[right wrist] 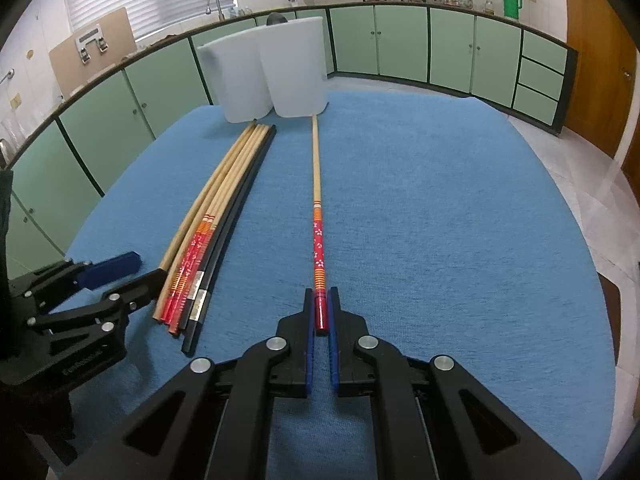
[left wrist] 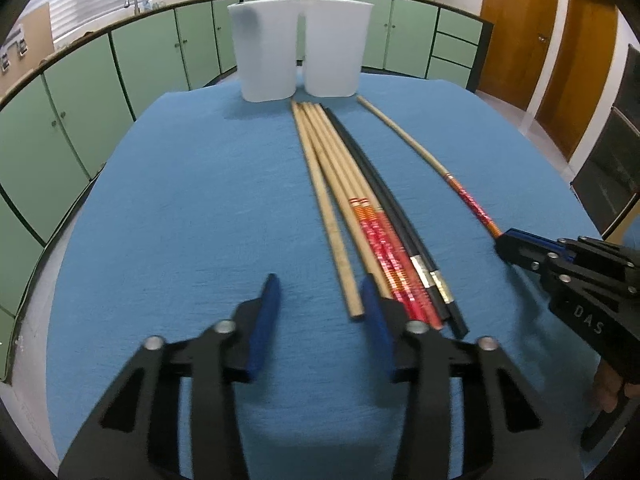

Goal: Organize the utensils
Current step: 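Grasp a red-patterned chopstick with the right tool while the left grasps a plain wooden one, then carry both chopsticks to the white holder and open both tools to drop them in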

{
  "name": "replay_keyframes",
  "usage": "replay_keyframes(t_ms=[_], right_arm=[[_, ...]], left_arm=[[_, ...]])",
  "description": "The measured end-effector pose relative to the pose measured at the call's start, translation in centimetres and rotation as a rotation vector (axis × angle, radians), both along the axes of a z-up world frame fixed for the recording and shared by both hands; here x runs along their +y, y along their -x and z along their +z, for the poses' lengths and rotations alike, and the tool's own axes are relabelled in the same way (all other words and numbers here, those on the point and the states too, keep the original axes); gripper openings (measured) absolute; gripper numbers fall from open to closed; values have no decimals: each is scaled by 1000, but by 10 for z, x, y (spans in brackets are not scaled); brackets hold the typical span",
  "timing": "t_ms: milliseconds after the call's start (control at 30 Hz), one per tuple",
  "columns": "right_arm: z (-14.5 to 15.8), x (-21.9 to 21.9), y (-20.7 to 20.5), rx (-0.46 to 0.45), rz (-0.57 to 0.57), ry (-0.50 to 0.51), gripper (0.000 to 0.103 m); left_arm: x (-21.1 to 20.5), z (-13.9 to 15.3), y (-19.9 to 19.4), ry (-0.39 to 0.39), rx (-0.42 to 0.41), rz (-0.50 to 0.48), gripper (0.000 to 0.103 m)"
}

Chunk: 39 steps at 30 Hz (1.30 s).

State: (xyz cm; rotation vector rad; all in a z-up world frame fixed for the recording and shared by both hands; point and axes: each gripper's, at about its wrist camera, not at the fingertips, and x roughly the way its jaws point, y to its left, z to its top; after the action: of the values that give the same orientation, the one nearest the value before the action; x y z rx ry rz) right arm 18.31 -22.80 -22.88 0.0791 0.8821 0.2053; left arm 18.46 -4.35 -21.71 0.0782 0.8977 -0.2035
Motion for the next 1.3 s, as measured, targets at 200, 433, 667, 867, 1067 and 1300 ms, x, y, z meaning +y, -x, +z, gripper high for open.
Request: replay_keyframes(t_ms=[200,433,667,867,1067,1300], right_arm=[[3,1,1,-3,1,8,5],[29,-6,13,-44,11,-4,5],[88,-15,19,-143,30,-2,5],[123,-22,15,-133,31,-5,5],[121,-20,15,-79,52,15,5],[127,-19,9,-42,61,34,5]], left_arm=[[-1,1,-1,34,1,0,8],[10,34,13,11,-78,-13,6],[22,100,26,27,-223,-23,6],[26,148,29,69,-318,-23,6],[29,164,36,94,-361,-11,6],[34,166,28,119,-374,-7,6]])
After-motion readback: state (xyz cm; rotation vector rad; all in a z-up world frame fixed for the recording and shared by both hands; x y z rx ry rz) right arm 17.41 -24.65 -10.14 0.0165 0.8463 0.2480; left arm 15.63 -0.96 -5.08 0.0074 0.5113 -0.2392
